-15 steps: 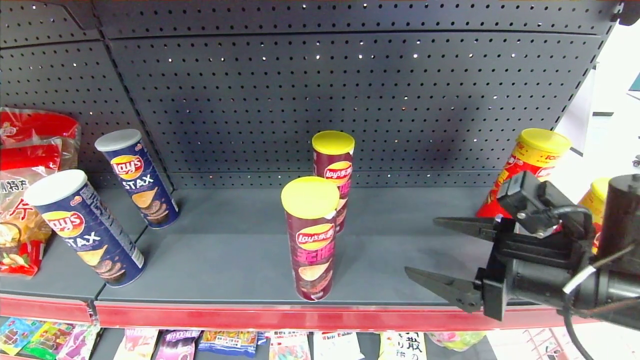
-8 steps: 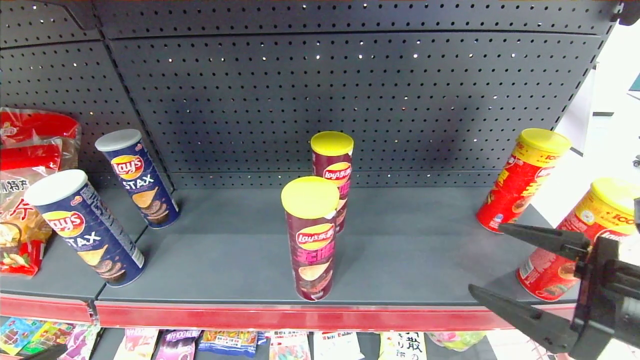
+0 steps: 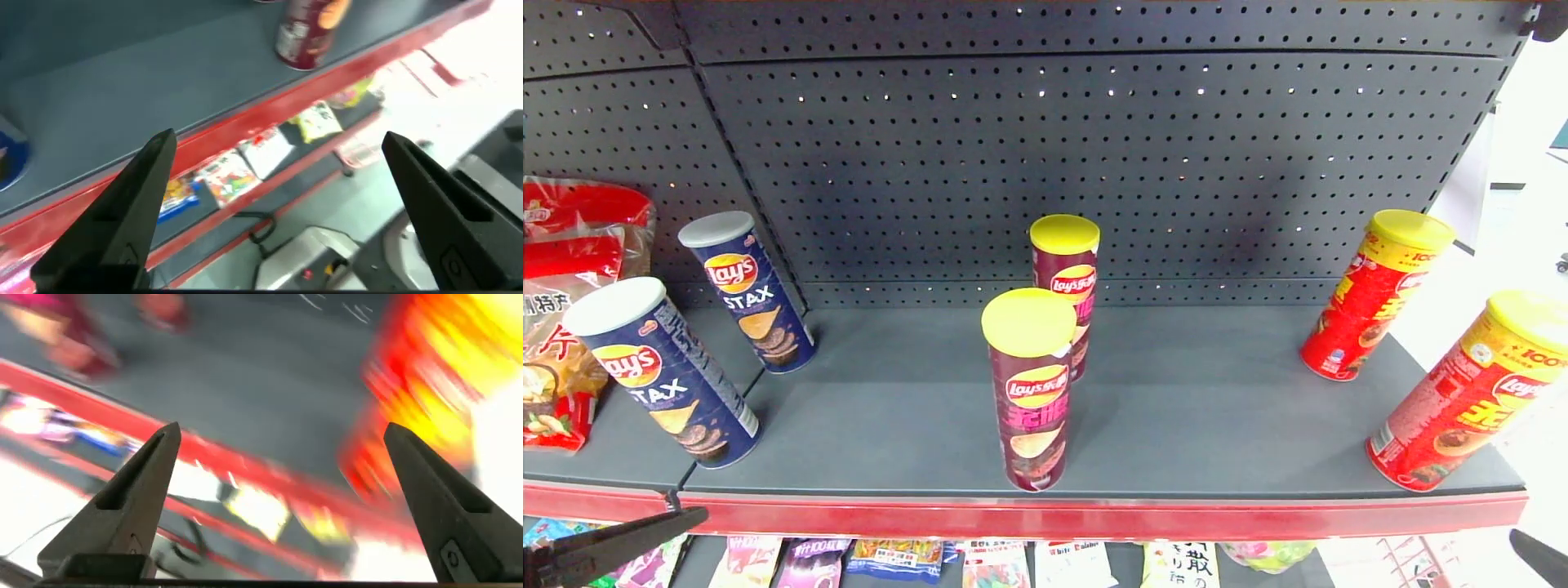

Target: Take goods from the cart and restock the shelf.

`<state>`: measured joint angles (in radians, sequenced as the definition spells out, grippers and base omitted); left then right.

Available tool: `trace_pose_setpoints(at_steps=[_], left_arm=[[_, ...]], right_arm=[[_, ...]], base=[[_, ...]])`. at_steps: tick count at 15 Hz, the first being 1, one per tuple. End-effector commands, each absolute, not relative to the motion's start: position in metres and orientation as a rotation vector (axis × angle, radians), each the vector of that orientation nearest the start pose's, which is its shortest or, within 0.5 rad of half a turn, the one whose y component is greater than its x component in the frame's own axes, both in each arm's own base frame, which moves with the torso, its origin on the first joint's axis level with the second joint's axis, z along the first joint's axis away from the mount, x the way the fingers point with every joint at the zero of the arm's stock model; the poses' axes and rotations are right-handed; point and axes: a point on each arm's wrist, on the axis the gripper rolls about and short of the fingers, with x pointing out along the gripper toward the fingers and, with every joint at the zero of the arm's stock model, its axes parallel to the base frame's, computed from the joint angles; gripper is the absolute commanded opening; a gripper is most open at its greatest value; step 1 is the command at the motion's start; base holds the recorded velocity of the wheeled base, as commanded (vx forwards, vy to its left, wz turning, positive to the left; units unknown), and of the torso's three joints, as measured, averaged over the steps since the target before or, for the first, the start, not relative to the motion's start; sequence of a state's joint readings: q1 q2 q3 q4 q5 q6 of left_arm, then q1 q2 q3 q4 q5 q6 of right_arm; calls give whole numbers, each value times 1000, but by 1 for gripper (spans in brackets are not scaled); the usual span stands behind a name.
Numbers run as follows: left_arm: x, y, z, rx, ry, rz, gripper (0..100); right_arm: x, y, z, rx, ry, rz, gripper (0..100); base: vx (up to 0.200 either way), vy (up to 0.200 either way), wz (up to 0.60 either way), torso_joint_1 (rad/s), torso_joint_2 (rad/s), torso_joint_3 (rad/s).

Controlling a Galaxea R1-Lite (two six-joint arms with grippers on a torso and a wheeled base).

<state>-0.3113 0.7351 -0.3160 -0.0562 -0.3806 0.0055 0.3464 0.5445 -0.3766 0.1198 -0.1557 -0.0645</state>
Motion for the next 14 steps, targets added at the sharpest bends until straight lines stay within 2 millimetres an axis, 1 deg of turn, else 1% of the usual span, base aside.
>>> trace_pose_setpoints(at_steps=[1,2,3,4,5,7,8,11,12,13,14], left_arm=[[73,-33,167,-13,427,-713,100],[79,-36,171,-17,436,-727,100],[82,-37,172,-19,439,-735,100],[87,-39,173,-22,433,-753,100],[90,-40,174,-26,427,-772,100],[91,-42,175,-34,422,-811,100],[90,-42,174,-42,423,-846,100],[87,-42,172,-51,426,-886,100],[87,-42,173,-53,423,-897,100],[87,-42,173,-54,420,-902,100],[88,-43,173,-53,422,-905,100]], right_arm=[[-28,-6,160,-84,221,-102,100],[-39,-5,149,-76,220,-170,100],[-45,-3,142,-73,217,-190,100],[-53,-2,129,-71,206,-219,100],[-53,-2,121,-67,219,-238,100],[-48,-3,112,-42,217,-231,100],[-44,-4,90,-35,200,-166,100],[-37,1,89,-59,124,62,100],[-37,2,89,-55,112,109,100],[-37,2,89,-32,115,82,100],[-37,0,89,-3,117,-7,100]], base=[[0,0,0,0,0,0],[0,0,0,0,0,0],[0,0,0,0,0,0],[0,0,0,0,0,0],[0,0,0,0,0,0],[0,0,0,0,0,0],[0,0,0,0,0,0],[0,0,0,0,0,0],[0,0,0,0,0,0],[0,0,0,0,0,0],[0,0,0,0,0,0]])
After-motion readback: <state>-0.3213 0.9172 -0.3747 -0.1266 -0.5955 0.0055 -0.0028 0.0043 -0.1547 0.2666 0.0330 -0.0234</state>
